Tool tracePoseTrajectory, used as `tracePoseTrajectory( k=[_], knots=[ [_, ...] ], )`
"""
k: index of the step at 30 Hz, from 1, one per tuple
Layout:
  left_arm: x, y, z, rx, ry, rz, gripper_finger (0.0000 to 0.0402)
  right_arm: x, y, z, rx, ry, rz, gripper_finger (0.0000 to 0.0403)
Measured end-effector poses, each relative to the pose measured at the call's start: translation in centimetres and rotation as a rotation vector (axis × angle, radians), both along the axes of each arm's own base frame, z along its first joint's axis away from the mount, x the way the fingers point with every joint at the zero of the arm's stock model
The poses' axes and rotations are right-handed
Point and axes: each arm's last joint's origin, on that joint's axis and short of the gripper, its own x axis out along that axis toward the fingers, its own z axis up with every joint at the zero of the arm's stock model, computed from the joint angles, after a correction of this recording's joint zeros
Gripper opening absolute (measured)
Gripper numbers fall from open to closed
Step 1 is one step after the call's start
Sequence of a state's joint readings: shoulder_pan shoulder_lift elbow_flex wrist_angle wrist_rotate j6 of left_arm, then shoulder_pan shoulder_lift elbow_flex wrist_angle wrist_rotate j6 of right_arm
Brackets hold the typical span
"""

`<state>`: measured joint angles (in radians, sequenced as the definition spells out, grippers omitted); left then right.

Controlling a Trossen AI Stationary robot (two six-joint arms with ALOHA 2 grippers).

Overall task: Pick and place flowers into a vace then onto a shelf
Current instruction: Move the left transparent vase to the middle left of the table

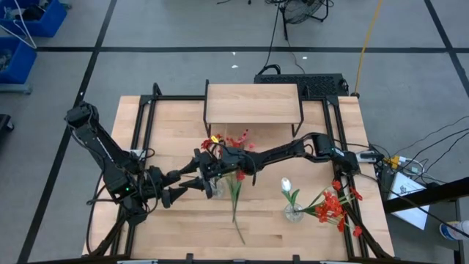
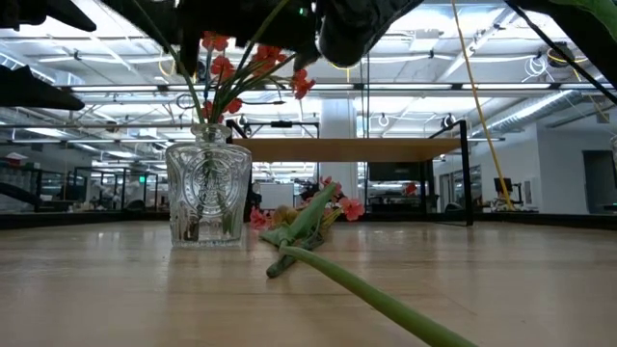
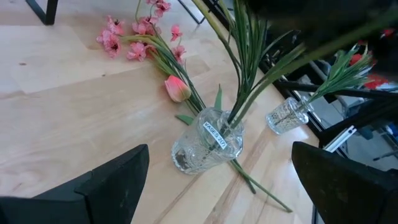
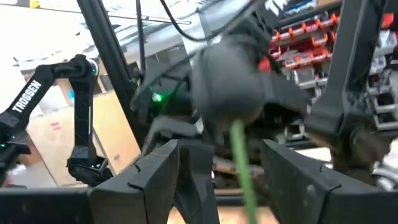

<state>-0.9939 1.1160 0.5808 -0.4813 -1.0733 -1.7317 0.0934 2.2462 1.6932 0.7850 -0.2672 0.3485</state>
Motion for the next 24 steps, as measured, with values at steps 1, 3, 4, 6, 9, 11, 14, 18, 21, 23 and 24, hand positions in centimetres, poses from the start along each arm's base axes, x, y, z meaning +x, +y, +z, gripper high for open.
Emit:
tracePoseTrajectory(
  k=[1, 3, 4, 6, 9, 11, 14, 18, 21, 23, 24],
  knots=[
    [0.0, 0.0, 0.0, 0.002, 0.001, 0.000, 0.0399, -0.2, 0.0, 0.5, -0.017, -0.001, -0.003, 0.0219],
    [0.0, 0.0, 0.0, 0.005, 0.003, 0.000, 0.0399, -0.5, -0.1, 1.5, -0.051, -0.009, -0.009, 0.0220],
    [0.0, 0.1, 0.0, 0.008, 0.005, 0.000, 0.0399, -0.6, -0.1, 1.8, -0.067, 0.002, -0.011, 0.0220],
    [-0.1, 0.1, -0.1, 0.011, 0.007, 0.000, 0.0399, -0.8, -0.2, 2.4, -0.084, 0.023, -0.014, 0.0219],
    [-0.1, 0.1, -0.1, 0.014, 0.009, 0.000, 0.0399, -1.1, -0.6, 3.1, -0.100, 0.022, -0.023, 0.0220],
    [-0.1, 0.1, -0.1, 0.015, 0.009, 0.000, 0.0399, -1.4, -0.8, 4.0, -0.102, 0.004, -0.028, 0.0219],
    [-0.1, 0.1, -0.1, 0.016, 0.010, 0.000, 0.0399, -1.9, -1.2, 5.5, -0.099, -0.033, -0.038, 0.0219],
    [-0.1, 0.2, -0.1, 0.026, 0.012, 0.003, 0.0399, -2.6, -1.8, 7.2, -0.098, -0.059, -0.051, 0.0218],
    [-0.1, 0.2, -0.1, 0.034, 0.014, 0.005, 0.0399, -3.7, -2.1, 8.9, -0.103, 0.008, -0.059, 0.0211],
    [-0.1, 0.3, -0.1, 0.038, 0.016, 0.005, 0.0399, -4.9, -2.2, 10.4, -0.135, 0.055, -0.077, 0.0206],
    [-0.1, 0.3, -0.2, 0.038, 0.017, 0.005, 0.0399, -5.6, -1.9, 11.2, -0.155, 0.084, -0.077, 0.0202]
  ],
)
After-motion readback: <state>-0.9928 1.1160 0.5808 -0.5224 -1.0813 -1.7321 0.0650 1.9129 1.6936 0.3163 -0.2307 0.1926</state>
